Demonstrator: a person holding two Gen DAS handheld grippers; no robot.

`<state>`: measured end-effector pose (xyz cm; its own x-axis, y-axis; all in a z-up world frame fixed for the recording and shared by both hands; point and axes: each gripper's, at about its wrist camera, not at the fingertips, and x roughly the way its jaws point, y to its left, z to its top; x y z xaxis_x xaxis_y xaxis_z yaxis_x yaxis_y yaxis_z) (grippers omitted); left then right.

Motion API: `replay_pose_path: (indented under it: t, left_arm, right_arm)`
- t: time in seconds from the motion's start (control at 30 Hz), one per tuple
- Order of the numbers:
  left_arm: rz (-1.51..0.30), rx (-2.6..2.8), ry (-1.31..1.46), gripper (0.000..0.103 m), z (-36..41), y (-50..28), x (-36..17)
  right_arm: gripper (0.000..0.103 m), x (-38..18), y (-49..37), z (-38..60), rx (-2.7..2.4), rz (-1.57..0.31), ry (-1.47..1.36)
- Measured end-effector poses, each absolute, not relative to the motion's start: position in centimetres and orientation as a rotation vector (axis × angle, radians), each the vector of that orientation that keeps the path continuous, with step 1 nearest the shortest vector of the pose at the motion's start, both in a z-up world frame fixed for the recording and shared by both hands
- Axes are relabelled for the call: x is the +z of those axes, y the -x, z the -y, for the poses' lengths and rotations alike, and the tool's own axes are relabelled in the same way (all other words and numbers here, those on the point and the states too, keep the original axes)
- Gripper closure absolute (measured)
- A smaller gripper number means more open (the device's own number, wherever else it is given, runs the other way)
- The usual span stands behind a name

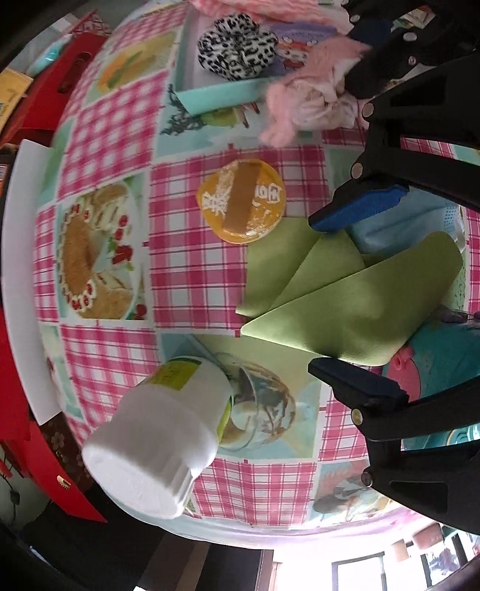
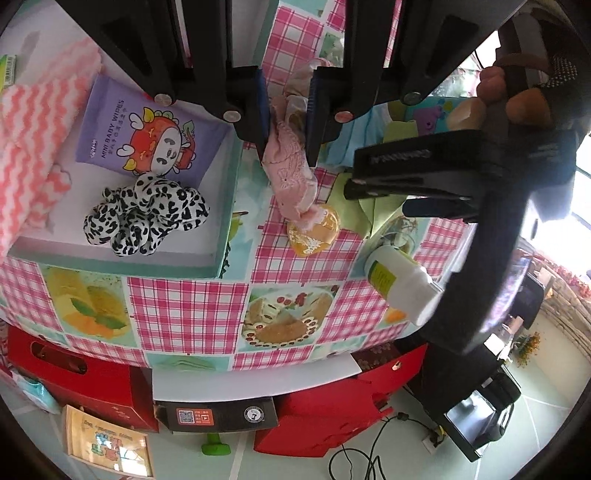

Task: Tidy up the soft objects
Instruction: 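Grasp the pink sock with the right gripper while the left grasps the green cloth, then lift the green cloth with the left gripper while the right lifts the pink sock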

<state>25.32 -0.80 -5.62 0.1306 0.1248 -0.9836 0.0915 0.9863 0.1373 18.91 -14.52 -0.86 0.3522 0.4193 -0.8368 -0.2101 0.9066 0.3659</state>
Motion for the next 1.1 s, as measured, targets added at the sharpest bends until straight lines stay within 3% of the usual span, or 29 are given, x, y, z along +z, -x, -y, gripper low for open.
replay_pose_path:
  t: [0.13,0.4,0.77,1.1]
  left_arm:
    - [-1.467,0.016,-0.189,0.045,1.6,-25.6,-6.6]
    - [-1.448,-0.005,-0.124,0.055,0.9,-25.6,-7.3]
    - [-1.335,0.081,-0.054,0.086,-0.2,-23.2,-6.9]
    - [-1.258,0.043,0.080,0.091,-0.8,-22.7,-4.9]
  right_arm:
    - [0.085,-0.8,-19.0,14.7,0.411,-1.141,-0.217]
    - [0.085,-0.5,-19.0,15.6,0.403,-1.131,-0.246]
    - [0.085,-0.2,-19.1,16.3,0.385,-1.119,-0.263]
    - [0.085,-0.1,-19.0,16.4,0.369,-1.116,-0.257]
